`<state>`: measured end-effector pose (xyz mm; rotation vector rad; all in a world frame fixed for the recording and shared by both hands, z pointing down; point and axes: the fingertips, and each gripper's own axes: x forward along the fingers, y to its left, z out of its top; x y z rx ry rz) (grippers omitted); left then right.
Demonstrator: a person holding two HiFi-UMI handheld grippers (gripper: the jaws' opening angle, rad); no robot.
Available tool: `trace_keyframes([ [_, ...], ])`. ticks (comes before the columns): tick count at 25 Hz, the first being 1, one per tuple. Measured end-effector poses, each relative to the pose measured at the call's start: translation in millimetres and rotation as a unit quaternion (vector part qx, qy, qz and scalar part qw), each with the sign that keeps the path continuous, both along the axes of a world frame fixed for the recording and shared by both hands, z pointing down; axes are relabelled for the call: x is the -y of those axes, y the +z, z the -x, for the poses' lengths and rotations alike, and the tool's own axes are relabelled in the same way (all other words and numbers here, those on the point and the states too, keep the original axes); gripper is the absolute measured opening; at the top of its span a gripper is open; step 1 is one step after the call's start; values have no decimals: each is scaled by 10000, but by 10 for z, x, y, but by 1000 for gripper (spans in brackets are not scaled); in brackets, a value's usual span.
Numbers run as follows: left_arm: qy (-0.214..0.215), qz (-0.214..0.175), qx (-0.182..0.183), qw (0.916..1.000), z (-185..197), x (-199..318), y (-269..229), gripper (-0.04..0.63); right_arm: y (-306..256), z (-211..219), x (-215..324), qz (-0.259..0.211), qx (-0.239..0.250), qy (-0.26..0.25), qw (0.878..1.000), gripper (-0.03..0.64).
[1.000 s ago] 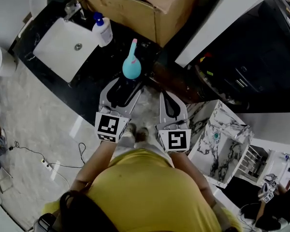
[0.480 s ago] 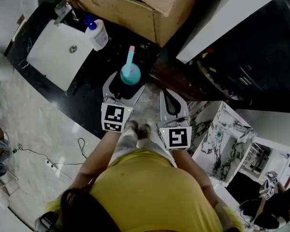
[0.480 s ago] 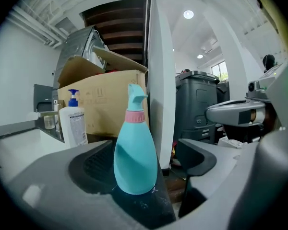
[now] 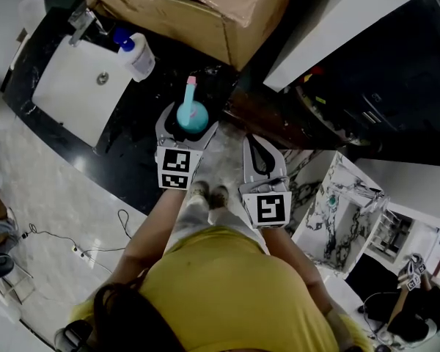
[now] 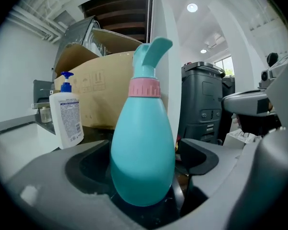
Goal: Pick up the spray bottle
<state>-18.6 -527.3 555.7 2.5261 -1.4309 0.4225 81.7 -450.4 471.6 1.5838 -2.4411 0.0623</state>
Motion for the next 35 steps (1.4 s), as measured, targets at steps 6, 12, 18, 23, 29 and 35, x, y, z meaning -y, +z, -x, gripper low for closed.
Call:
trace_keyframes([
  [6,-14,84,-4,10000,7,73,75,411,33,-58,13,33,-44,82,10000,2],
  [12,52,2,26,10000,3,72,64,400,85,-156,2,72,-137,173,9997,2],
  [18,161,-202,39,9997,-13,41,-27,396,160,-225,-22,67,-294,192,9994,2],
  [23,186,-329,40,9993,-7,-83,-226,394,84,-202,-92,-38,-283,152,9995,2],
  [29,139,-386,-36,9992,38,-399,-556,394,-57,-125,-208,-222,-205,99,9995,0],
  [35,64,-555,-198,9982,91,-777,-979,395,-225,-114,-379,-364,-91,157,9992,0],
])
